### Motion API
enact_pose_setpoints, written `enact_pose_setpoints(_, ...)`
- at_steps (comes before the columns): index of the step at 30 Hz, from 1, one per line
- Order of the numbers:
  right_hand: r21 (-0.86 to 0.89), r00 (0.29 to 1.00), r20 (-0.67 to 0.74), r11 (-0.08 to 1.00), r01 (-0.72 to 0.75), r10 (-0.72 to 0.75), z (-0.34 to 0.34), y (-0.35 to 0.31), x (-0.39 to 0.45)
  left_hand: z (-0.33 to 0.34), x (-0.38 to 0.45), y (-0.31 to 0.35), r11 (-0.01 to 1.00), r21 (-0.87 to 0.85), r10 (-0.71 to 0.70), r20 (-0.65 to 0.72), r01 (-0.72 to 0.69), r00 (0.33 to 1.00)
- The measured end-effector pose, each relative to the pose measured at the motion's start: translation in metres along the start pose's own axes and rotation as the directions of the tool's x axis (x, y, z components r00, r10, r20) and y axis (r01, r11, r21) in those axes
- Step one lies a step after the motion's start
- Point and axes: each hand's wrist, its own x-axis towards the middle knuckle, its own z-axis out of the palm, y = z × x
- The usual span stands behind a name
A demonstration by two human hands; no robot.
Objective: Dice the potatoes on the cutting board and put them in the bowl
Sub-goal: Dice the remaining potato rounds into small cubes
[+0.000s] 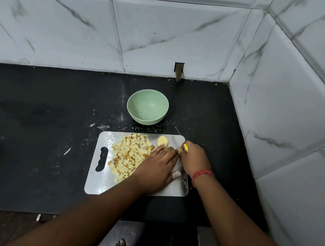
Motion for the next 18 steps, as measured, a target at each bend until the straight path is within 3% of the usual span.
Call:
enact_pose_setpoints(9,0.028,1.000,0.008,1.000,0.013,-0.013,0.006,0.005,-0.013,0.013,-0.015,-0.003,1.000,-0.019,0.013,-0.008,-0.013,1.000)
enact_pose_setpoints(14,0.192,0.990,-0.010,0.972,-0.133,0.138,-0.004,0.006,-0.031,0.011,-0.013,-0.003,1.000,-0.024,0.016,-0.015,-0.017,1.000)
enact_pose_setpoints(18,0.069,0.993,0.058,0.992,-0.108,0.104,-0.002,0.012,-0.062,0.013,-0.013,-0.003,1.000,-0.012,0.011,-0.017,-0.012,1.000)
